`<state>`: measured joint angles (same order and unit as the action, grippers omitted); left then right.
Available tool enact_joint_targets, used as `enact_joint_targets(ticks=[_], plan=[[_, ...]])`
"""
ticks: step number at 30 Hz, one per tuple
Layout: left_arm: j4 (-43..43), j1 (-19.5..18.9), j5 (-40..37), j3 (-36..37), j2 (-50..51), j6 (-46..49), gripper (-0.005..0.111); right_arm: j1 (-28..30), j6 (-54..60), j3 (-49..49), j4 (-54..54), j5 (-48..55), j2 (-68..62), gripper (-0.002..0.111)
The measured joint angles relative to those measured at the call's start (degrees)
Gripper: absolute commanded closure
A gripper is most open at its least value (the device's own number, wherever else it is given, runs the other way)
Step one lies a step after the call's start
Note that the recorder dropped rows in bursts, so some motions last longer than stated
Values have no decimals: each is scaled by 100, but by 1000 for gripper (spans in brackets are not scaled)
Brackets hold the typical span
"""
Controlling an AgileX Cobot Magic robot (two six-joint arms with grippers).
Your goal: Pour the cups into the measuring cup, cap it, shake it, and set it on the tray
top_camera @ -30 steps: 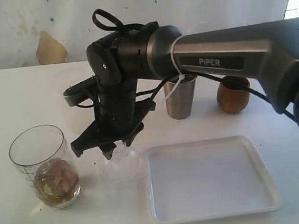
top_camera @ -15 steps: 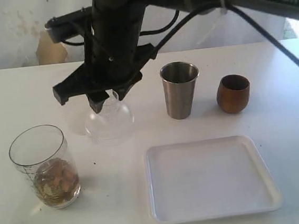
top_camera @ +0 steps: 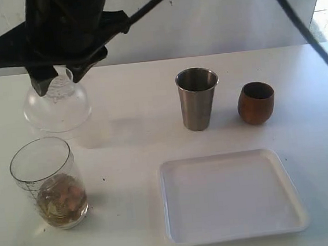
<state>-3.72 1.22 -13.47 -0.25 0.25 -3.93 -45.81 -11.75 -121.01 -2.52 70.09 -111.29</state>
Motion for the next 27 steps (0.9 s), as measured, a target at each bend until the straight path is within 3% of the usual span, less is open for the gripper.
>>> enact_joint_targets(ticks=[27], plan=[[0,0,0,0,0,0,107,-288,-118,-243,-96,0,-442,108]])
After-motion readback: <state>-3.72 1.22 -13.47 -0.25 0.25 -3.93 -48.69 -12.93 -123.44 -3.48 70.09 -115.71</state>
